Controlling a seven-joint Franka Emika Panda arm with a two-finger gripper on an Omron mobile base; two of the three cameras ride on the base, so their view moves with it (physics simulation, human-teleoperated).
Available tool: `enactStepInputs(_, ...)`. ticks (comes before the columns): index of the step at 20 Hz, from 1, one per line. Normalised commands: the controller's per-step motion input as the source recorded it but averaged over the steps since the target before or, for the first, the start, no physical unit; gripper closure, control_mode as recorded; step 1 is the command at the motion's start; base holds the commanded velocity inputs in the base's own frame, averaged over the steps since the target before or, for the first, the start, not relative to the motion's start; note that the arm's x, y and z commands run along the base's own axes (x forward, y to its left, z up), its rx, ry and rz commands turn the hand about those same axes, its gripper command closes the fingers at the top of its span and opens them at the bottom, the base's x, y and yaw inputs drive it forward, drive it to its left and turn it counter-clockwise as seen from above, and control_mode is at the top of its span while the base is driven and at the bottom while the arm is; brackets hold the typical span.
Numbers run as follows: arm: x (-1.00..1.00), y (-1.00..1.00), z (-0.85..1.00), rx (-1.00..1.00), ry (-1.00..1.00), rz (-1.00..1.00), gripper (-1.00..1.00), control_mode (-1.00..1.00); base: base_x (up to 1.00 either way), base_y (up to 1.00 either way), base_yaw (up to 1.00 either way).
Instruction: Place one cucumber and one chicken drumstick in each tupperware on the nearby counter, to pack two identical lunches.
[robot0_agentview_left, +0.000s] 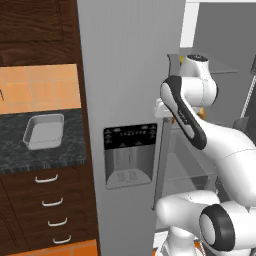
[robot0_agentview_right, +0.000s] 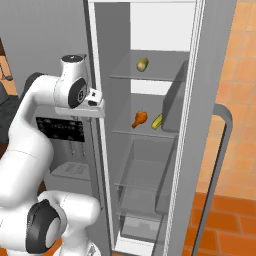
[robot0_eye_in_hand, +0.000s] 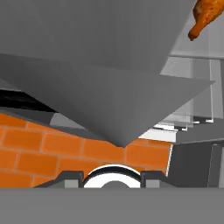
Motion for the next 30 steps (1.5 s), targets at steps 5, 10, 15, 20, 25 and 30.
enactStepInputs(5, -0.36, -0.46, 0.0, 0.0, -0.3, 0.0, -1.0, -1.0, 0.0, 0.0, 0.0)
enactStepInputs(10, -1.0, -0.99, 0.0, 0.0, -0.61, -0.01, -1.0, -1.0, 0.0, 0.0, 0.0)
enactStepInputs(15, -0.52, -1.0, 0.0, 0.04, -0.28, -0.11, -1.0, -1.0, 0.0, 0.0, 0.0)
enactStepInputs(20, 0.35, -0.6, 0.09, 0.11, -0.07, -0.06, -1.0, -1.0, 0.0, 0.0, 0.0)
enactStepInputs(25, 0.94, -0.18, 0.08, 0.03, 0.09, -0.19, -1.0, -1.0, 0.0, 0.0, 0.0)
enactStepInputs(30, 0.95, -0.11, 0.0, -0.01, 0.26, -0.2, -1.0, -1.0, 0.0, 0.0, 0.0)
